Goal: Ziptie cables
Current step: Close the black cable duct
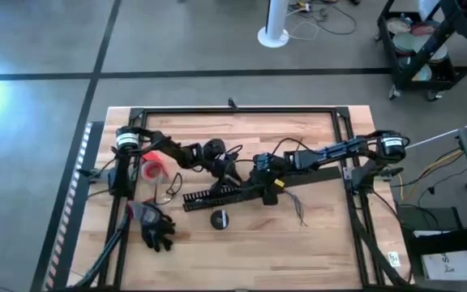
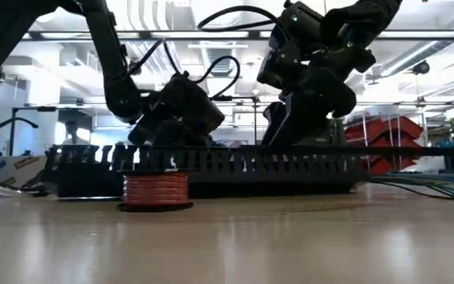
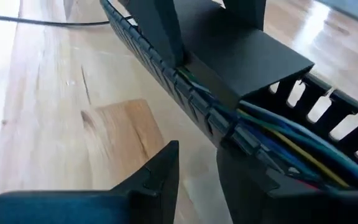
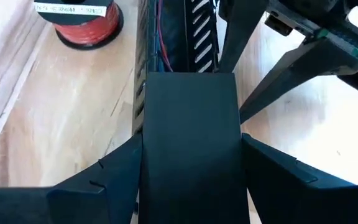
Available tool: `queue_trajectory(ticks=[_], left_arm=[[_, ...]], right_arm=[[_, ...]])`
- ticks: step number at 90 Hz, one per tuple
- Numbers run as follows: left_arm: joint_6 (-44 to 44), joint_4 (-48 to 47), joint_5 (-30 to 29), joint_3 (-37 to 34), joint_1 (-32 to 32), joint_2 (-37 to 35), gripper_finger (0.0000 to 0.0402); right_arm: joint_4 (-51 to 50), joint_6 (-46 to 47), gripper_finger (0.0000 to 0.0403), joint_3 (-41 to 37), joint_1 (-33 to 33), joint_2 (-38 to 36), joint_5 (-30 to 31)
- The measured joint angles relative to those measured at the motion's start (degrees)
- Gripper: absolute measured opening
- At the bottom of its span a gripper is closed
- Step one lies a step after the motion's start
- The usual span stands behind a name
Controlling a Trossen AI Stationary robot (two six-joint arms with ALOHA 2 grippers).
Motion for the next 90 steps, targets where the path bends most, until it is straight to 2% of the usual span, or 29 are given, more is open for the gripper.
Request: queue_trajectory(ticks=[19, 49, 90], left_arm=[[2.4, -2.9, -0.9, 2.0, -0.8, -0.2, 0.0096], [6.2, -5.7, -5.8, 1.9, -2.5, -3.1, 0.0096], [6.9, -6.6, -7.2, 1.9, -2.9, -3.6, 0.0096]], right_arm=[[-0.9, 1.0, 0.0225, 0.0, 0.0, 0.6, -1.3], [-0.8, 1.9, 0.0230, 0.0, -0.1, 2.2, -1.7], [-0.9, 2.1, 0.0228, 0.0, -0.2, 3.6, -2.7]])
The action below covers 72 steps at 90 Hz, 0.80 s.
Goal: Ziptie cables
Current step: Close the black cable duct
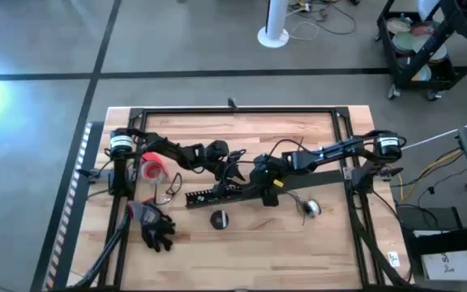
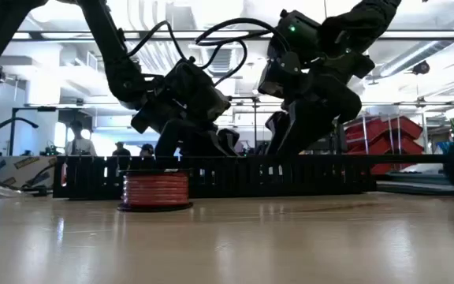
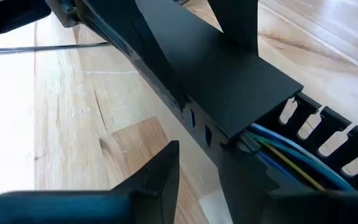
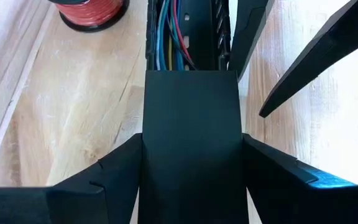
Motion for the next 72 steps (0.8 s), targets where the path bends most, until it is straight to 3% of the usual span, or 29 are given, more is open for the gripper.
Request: queue_trajectory(ticks=[26, 58, 72], left_arm=[[0.7, -4.8, -2.6, 0.0, 0.0, -2.4, 0.0096], [1.0, -18.3, -9.7, -0.1, 0.0, -11.4, 0.0096], [-3.1, -22.6, -12.0, -1.3, 0.1, -16.5, 0.0096]], right_arm=[[0.6, 0.3, 0.0242, 0.0, 0.0, 0.4, -0.1], [-0.1, 0.0, 0.0223, -0.2, 0.0, 0.8, 0.3], [0.5, -0.2, 0.0239, 0.3, 0.0, 0.8, 0.2]])
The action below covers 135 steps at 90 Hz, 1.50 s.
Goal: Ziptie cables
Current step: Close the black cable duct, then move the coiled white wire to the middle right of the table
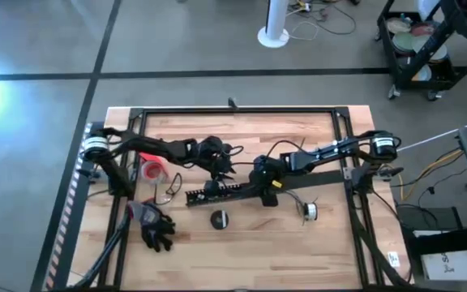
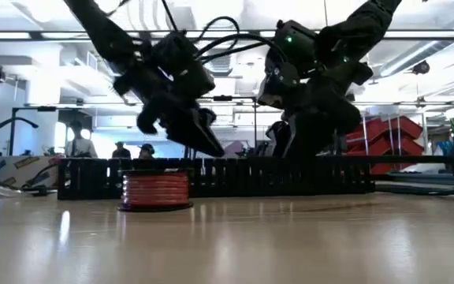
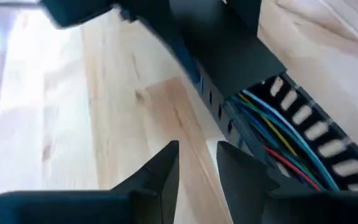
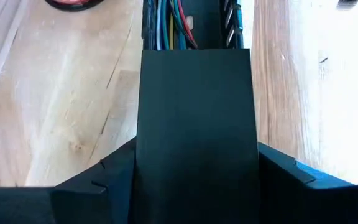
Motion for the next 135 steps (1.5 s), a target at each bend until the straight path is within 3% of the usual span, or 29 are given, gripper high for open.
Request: queue_trajectory(ticks=[34, 61, 74, 93, 111, 120, 135], left_arm=[[-19.8, 4.9, -2.1, -12.7, -3.1, -12.1, 0.0096], [-26.0, 5.3, -16.3, -16.1, -12.0, -16.4, 0.0096], [-27.3, 5.6, -16.9, -16.2, -12.2, -16.5, 0.0096], [-27.1, 5.7, -17.0, -16.4, -12.2, -16.5, 0.0096], [-27.1, 5.6, -17.0, -16.4, -12.1, -16.5, 0.0096], [-27.1, 6.7, -17.0, -16.4, -12.1, -16.5, 0.0096], [-28.8, 7.3, -17.0, -14.2, -12.1, -16.5, 0.0096]], right_arm=[[2.2, -2.0, 0.0320, 2.3, 0.1, 0.0, -0.2], [4.8, -3.5, 0.0304, 2.3, 0.1, 0.0, -0.3], [1.5, -4.0, 0.0292, 3.0, 0.1, -2.9, -0.2], [-15.7, -2.3, 0.0292, 7.8, 1.4, -9.8, 4.8], [-35.0, 12.6, 0.0285, 8.5, 8.4, -18.4, 4.7], [-42.8, 27.0, 0.0266, 7.2, 13.3, -23.0, 4.6], [-47.8, 52.5, 0.0246, 4.9, 21.2, -27.3, 5.2]])
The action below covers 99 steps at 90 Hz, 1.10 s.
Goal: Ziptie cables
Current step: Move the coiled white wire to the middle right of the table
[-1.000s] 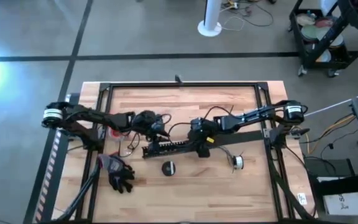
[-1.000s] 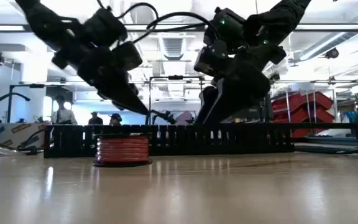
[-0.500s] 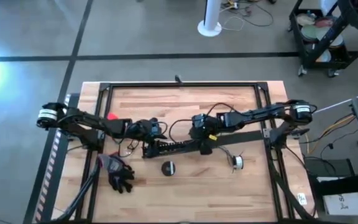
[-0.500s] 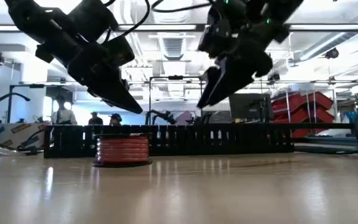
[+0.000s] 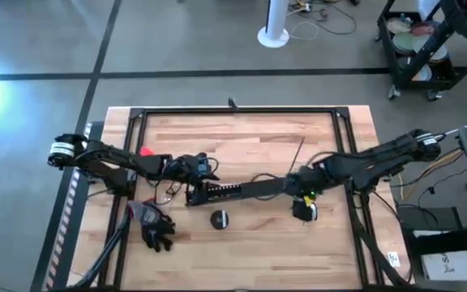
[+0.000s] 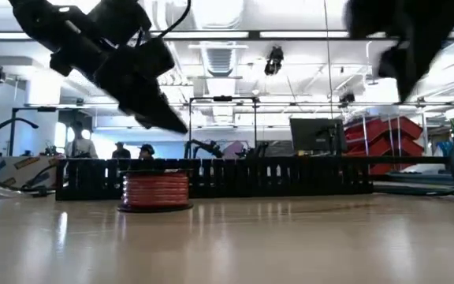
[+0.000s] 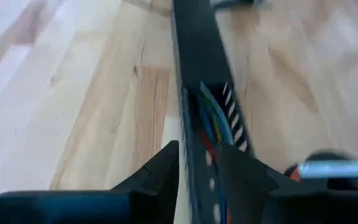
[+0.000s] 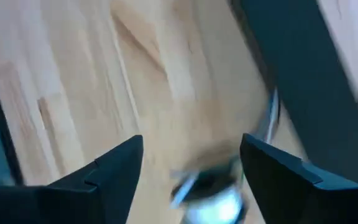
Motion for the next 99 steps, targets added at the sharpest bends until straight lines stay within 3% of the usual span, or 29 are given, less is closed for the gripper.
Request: queue_trajectory(ticks=[15, 36, 59, 80, 99], left_arm=[[-0.8, -0.2, 1.2, 1.8, -0.2, 0.0, 0.0096], [0.5, -0.2, 3.5, 2.4, -0.3, 0.0, 0.0096], [3.4, -0.1, 2.5, 2.1, -0.3, 0.0, 0.0096], [4.3, -0.1, 2.4, 1.6, -0.3, 0.0, 0.0096], [2.0, -0.1, 2.4, 0.4, -1.1, 0.0, 0.0096]], right_arm=[[-6.2, 21.8, 0.0260, -0.2, 5.1, 0.0, 3.3], [-7.3, 39.1, 0.0302, -2.1, 8.7, 3.1, 4.8], [-6.8, 46.6, 0.0327, -3.6, 8.6, 7.1, 2.0], [-3.8, 48.3, 0.0283, -3.8, 8.3, 11.2, 1.8], [-3.8, 48.2, 0.0187, -3.8, 7.8, 14.9, 1.0]])
